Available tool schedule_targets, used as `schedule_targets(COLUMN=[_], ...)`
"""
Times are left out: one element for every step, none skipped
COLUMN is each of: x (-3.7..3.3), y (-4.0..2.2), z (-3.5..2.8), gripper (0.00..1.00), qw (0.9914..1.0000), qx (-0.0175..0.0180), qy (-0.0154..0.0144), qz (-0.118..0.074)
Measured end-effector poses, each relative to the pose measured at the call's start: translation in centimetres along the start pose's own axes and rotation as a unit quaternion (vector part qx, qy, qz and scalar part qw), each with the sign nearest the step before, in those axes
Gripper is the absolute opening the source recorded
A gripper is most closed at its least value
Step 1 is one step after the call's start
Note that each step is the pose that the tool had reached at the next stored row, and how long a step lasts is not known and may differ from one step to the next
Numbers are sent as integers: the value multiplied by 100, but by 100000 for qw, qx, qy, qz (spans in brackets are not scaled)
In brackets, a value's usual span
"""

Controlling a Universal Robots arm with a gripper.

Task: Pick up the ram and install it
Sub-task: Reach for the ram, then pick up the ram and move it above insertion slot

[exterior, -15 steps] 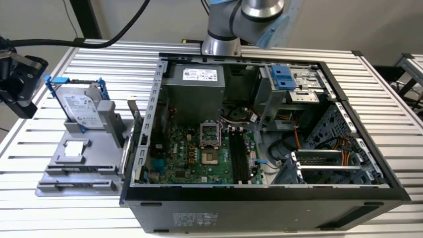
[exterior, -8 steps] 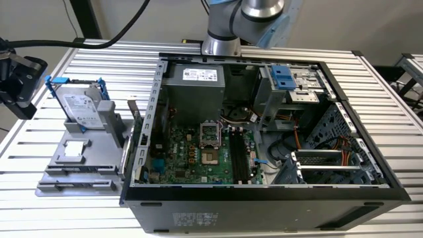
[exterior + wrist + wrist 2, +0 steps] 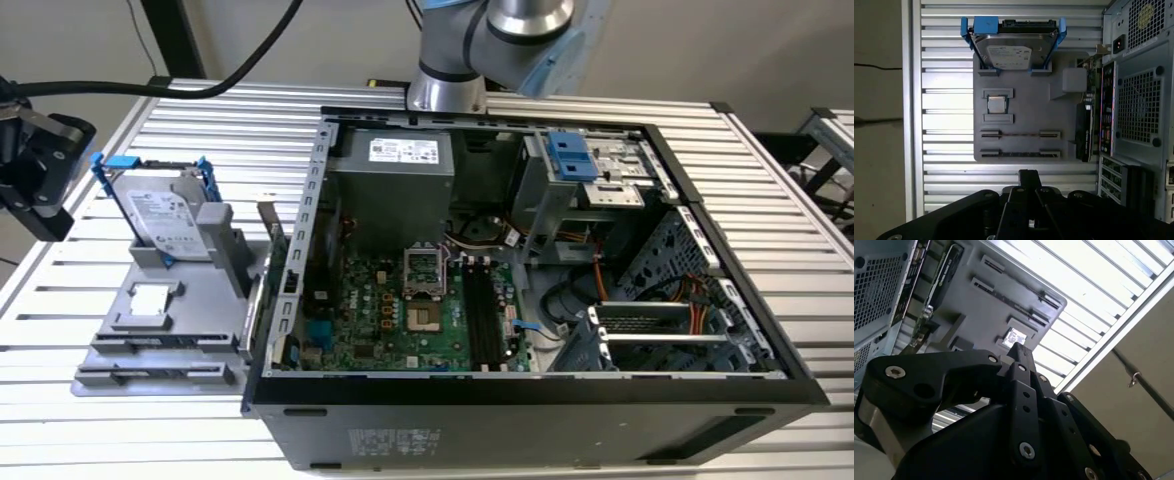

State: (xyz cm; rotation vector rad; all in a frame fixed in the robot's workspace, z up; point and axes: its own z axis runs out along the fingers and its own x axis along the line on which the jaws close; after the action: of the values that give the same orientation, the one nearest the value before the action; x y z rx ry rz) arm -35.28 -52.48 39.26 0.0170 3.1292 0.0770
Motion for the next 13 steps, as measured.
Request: schedule_targets(x=[0,0,0,1,0,0,0,0,0,0,0,0,0], y=[0,0,0,0,0,0,0,0,0,0,0,0,1], z=[0,0,0,0,0,0,0,0,0,0,0,0,0], gripper=[0,0,0,0,0,0,0,0,0,0,0,0,0], qw=[100000,99999,99997,99994,99990,99983,99977,99971,99965,99959,99953,99948,99942], qx=[3,-1,-5,-10,-16,-20,-20,-21,-27,-32,-32,-34,-35], qy=[2,17,37,54,69,89,109,121,131,141,150,158,168], qz=[-93,-344,-707,-1072,-1447,-1815,-2128,-2389,-2650,-2868,-3055,-3231,-3402])
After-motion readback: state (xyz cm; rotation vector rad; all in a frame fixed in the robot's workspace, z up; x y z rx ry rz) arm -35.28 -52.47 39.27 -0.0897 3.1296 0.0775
